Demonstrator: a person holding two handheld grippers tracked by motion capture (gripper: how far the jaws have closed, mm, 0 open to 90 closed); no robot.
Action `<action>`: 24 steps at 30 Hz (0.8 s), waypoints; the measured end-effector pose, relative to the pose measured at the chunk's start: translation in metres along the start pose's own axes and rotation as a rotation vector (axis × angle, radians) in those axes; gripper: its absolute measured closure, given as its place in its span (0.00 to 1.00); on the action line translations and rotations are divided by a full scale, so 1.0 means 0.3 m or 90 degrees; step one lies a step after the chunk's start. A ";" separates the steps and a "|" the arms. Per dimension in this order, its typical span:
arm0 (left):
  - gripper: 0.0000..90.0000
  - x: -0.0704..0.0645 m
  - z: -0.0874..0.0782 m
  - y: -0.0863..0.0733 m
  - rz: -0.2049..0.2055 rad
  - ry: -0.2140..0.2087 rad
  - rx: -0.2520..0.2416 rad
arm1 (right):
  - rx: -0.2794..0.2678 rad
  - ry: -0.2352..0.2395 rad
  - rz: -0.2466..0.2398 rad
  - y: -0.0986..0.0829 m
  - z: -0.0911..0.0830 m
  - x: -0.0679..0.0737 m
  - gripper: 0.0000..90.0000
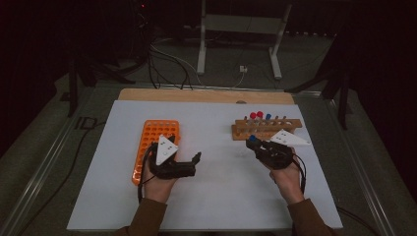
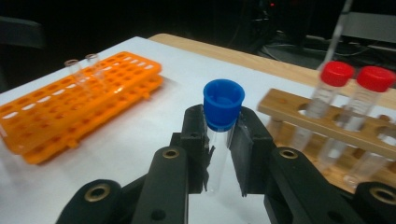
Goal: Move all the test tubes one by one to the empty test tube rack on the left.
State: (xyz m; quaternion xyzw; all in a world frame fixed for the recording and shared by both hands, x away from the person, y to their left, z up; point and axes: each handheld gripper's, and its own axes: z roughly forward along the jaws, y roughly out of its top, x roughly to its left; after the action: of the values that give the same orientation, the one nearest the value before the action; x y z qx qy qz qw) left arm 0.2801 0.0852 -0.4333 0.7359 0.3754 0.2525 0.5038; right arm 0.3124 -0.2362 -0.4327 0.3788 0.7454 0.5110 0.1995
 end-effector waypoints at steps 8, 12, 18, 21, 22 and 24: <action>0.11 -0.077 0.080 0.001 0.022 -0.050 0.024 | 0.004 0.035 -0.006 0.009 0.007 0.047 0.85; 0.16 -0.114 0.112 0.002 0.042 -0.065 0.036 | 0.008 0.049 -0.009 0.010 0.012 0.068 0.85; 0.23 -0.162 0.154 0.007 0.068 -0.085 0.054 | 0.015 0.074 -0.011 0.011 0.022 0.097 0.85; 0.36 -0.184 0.173 0.007 0.078 -0.104 0.061 | 0.017 0.084 -0.012 0.013 0.025 0.110 0.85; 0.41 -0.188 0.177 0.007 0.078 -0.107 0.062 | 0.018 0.091 -0.010 0.014 0.026 0.115 0.85; 0.50 -0.199 0.184 0.005 0.082 -0.120 0.063 | 0.020 0.096 -0.012 0.015 0.027 0.122 0.85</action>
State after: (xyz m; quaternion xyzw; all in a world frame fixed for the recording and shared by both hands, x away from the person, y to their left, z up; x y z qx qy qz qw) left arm 0.2866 0.0062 -0.4515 0.8029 0.2903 0.1951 0.4828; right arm 0.2963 -0.2022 -0.4285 0.3354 0.7698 0.5245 0.1411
